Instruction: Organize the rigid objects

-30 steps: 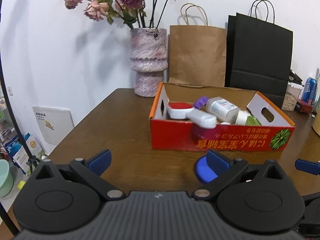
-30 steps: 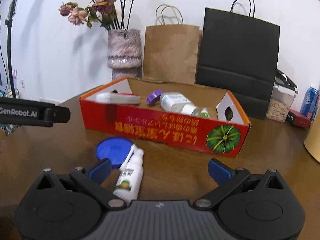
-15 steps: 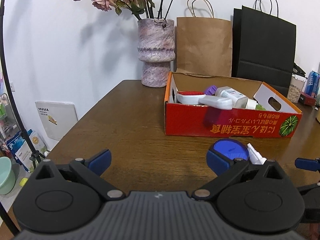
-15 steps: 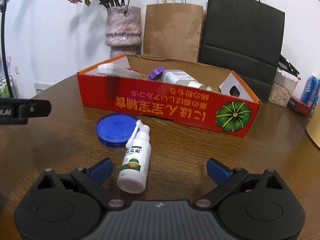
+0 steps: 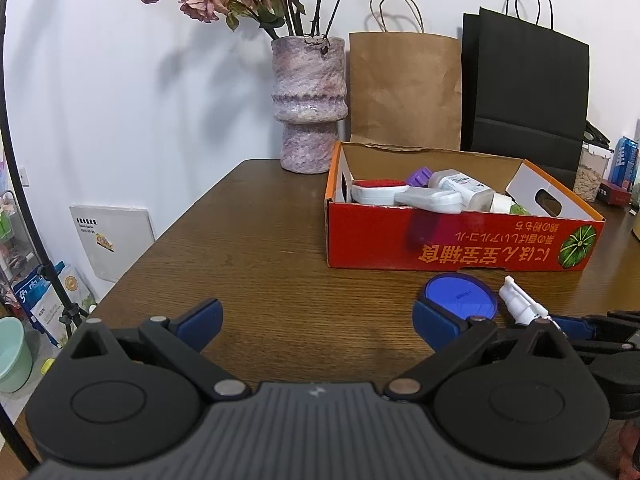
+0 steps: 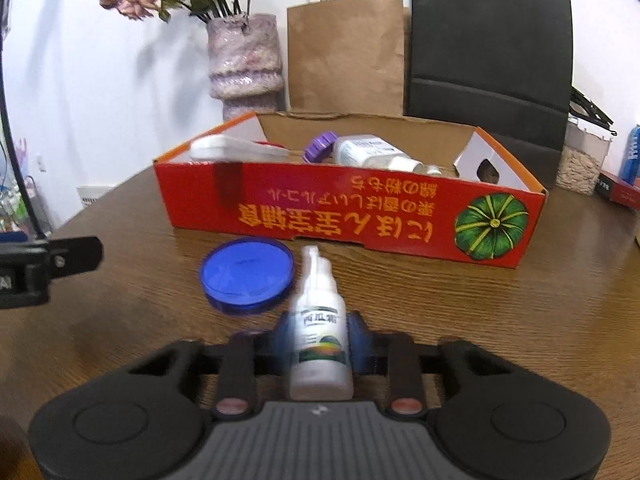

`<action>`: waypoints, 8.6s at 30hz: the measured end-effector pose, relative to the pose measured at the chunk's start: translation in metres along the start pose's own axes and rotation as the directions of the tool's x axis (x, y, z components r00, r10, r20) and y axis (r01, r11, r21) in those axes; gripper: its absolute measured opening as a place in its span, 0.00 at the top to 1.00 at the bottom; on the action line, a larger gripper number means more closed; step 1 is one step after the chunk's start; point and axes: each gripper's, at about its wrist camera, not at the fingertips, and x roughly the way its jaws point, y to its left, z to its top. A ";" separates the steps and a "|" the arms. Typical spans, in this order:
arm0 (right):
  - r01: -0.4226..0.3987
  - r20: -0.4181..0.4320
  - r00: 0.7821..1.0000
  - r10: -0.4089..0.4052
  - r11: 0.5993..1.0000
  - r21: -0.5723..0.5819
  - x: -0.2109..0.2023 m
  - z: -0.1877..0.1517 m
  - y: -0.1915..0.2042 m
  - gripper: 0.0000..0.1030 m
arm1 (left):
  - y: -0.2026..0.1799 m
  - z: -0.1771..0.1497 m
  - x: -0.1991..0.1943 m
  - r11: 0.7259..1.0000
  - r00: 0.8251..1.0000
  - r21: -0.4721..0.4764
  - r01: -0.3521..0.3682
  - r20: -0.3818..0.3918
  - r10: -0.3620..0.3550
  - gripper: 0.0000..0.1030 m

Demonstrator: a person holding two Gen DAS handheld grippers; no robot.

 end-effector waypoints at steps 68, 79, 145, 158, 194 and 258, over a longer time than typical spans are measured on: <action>0.008 0.181 0.983 -0.021 0.997 0.076 -0.022 0.013 -0.106 0.74 | -0.113 0.010 0.082 0.994 0.988 0.107 0.031 -0.156 -0.014 0.00; 0.007 0.182 0.983 -0.021 0.997 0.074 -0.021 0.014 -0.107 0.74 | -0.117 0.011 0.084 0.994 0.987 0.100 0.049 -0.158 -0.032 0.25; -0.019 0.360 0.933 0.010 1.000 0.022 0.006 0.086 -0.101 0.74 | -0.126 0.107 0.068 0.997 0.977 -0.013 0.082 0.200 -0.078 0.34; -0.014 0.359 0.933 0.012 1.000 0.003 0.033 0.104 -0.098 0.74 | -0.127 0.122 0.099 0.998 0.981 -0.018 0.063 0.187 -0.059 0.34; 0.018 0.298 0.954 -0.025 0.999 0.028 0.076 0.119 -0.108 0.00 | -0.128 0.133 0.130 0.999 0.991 -0.027 -0.018 0.133 0.022 0.00; 0.046 0.400 0.915 -0.043 0.999 0.002 -0.214 -0.033 -0.033 0.00 | -0.024 -0.009 -0.169 0.998 0.965 -0.007 0.057 0.258 -0.053 0.00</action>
